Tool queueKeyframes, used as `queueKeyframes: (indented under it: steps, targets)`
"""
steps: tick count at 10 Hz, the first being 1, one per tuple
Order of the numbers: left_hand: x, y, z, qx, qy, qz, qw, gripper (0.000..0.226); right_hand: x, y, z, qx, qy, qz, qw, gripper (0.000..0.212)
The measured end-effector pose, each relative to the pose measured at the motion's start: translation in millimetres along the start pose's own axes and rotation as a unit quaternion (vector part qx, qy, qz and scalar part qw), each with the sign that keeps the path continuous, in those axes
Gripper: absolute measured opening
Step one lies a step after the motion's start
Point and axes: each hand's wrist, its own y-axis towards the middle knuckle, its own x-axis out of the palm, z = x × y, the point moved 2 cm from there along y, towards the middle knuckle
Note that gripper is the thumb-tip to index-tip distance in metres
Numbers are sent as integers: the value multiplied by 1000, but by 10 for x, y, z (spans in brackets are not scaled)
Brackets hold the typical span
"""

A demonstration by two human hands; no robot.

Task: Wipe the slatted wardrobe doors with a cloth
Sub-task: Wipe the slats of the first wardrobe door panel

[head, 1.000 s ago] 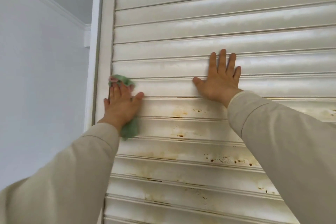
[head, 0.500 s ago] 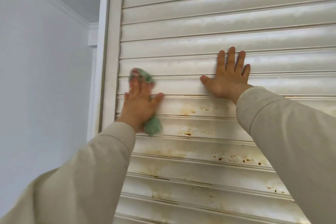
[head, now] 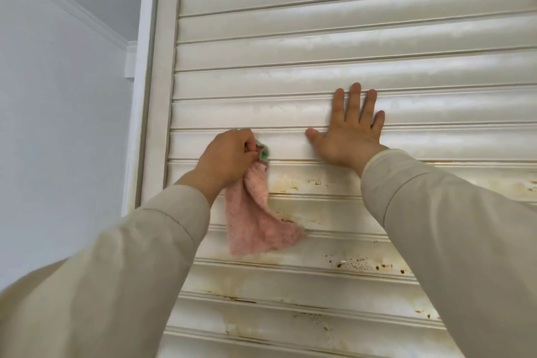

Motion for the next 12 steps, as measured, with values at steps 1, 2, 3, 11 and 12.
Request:
queueKeyframes:
  steps: [1, 2, 3, 11, 12]
  targets:
    - [28, 60, 272, 35, 59, -44, 997, 17, 20, -4, 24, 0, 3, 11, 1000, 95]
    - [180, 36, 570, 100, 63, -51, 992, 23, 38, 0, 32, -4, 11, 7, 1000, 97]
    - [239, 23, 569, 132, 81, -29, 988, 31, 29, -6, 33, -3, 11, 9, 1000, 97]
    - [155, -271, 292, 96, 196, 16, 976, 10, 4, -17, 36, -1, 7, 0, 1000, 96]
    - [126, -184, 330, -14, 114, -6, 993, 12, 7, -17, 38, 0, 6, 4, 1000, 96]
